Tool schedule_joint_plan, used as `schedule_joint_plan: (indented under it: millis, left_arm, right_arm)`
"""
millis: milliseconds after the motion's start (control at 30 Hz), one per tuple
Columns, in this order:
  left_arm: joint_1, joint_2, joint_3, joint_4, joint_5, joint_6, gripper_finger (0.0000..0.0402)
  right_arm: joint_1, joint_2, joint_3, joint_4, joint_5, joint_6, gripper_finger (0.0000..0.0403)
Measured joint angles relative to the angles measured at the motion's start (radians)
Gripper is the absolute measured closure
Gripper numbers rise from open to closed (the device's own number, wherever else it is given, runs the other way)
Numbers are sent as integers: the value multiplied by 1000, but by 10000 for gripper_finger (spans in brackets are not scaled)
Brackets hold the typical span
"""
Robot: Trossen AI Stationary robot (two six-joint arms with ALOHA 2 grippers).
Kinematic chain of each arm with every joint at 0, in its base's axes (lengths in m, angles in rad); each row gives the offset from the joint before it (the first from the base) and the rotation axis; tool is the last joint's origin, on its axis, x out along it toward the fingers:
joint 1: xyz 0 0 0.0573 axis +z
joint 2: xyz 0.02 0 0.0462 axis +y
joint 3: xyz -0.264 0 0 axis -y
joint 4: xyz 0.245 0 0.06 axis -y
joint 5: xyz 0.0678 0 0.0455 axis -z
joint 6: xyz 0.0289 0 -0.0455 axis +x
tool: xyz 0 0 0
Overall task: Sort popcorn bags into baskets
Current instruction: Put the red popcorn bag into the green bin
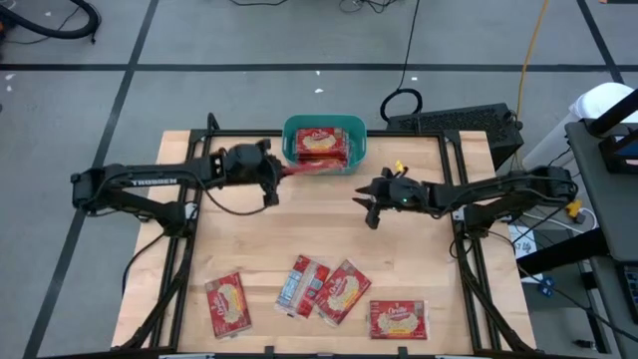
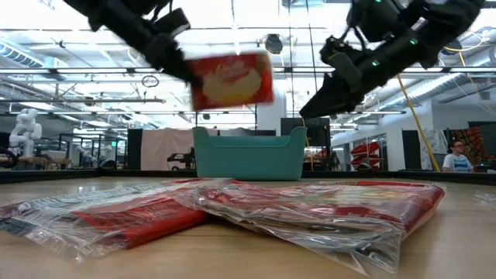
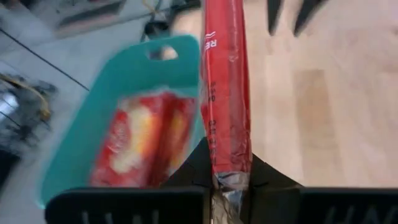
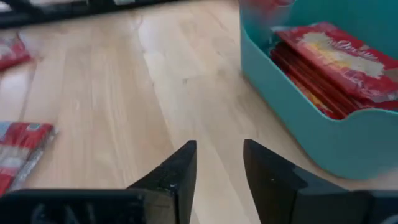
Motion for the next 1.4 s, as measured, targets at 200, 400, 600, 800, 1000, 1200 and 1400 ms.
schedule_joint_plan:
  millis: [200,400,600,800,1000,1200,1400]
  left_arm:
    - [112,34,117,-65,52,144,378]
    - [259,93,208,-14,218,225,381]
    - [373,178,281,60,326,231,378]
    - [451,312,309,43,472,214,379]
    - [508,429,310,40,502,159,379]
    - [534,486,309,37,535,142,369]
    - [543,516,309,47,543,139,367]
  right_arm:
    - [30,3,-128,263,-49,19,276]
    - [67,5,-173,328,-45,64,276]
    - [86,5,-179,337,-44,68,275]
    - [91,5,-178,360,-36,40,275]
    - [92,5,-178,358,-22,41,275]
    - [92,5,-178,358,-22,40,275]
    - [92,5,-178,358,-19,40,275]
